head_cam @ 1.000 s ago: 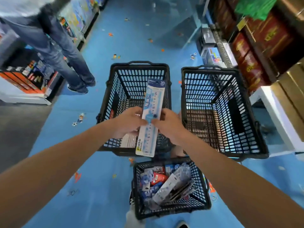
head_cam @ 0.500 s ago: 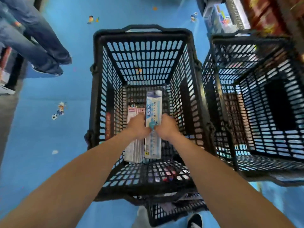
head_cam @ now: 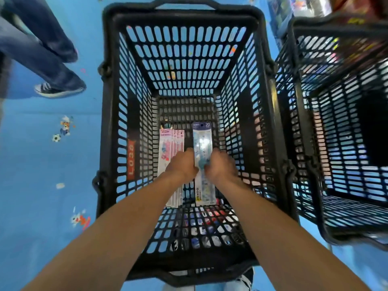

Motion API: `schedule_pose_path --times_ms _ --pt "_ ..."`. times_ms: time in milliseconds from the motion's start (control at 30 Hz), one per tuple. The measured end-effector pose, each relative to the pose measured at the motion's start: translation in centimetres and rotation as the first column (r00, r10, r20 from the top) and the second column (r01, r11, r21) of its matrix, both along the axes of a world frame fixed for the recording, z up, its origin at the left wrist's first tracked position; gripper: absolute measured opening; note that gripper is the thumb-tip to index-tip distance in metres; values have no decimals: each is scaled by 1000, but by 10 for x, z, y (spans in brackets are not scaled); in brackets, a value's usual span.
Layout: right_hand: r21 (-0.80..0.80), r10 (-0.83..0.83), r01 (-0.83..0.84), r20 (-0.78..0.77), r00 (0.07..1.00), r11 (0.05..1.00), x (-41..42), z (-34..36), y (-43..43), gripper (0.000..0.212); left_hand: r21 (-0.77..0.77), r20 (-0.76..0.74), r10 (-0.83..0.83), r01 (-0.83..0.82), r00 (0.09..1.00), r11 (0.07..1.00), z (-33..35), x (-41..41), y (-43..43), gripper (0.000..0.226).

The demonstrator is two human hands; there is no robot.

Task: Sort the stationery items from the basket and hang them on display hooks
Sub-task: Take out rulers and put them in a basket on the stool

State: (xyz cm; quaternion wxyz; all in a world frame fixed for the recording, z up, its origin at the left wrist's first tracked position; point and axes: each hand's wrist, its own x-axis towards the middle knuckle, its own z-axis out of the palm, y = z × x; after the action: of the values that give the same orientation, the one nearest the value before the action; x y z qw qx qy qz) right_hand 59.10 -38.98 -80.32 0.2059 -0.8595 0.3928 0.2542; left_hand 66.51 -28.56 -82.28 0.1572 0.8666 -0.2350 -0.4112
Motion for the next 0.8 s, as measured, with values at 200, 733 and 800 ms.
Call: schedule_pose_path --times_ms 200,733,800 --pt "67 -13 6 101 995 998 -7 23 1 34 -34 55 10 -8 998 999 18 2 7 36" --pt "272 -4 -268 709 705 924 -94 206 11 41 -274 275 265 -189 924 943 229 -81 51 20" --pt "187 39 -314 803 594 931 -126 232 5 27 -363 209 261 -172 943 916 264 -107 51 14"
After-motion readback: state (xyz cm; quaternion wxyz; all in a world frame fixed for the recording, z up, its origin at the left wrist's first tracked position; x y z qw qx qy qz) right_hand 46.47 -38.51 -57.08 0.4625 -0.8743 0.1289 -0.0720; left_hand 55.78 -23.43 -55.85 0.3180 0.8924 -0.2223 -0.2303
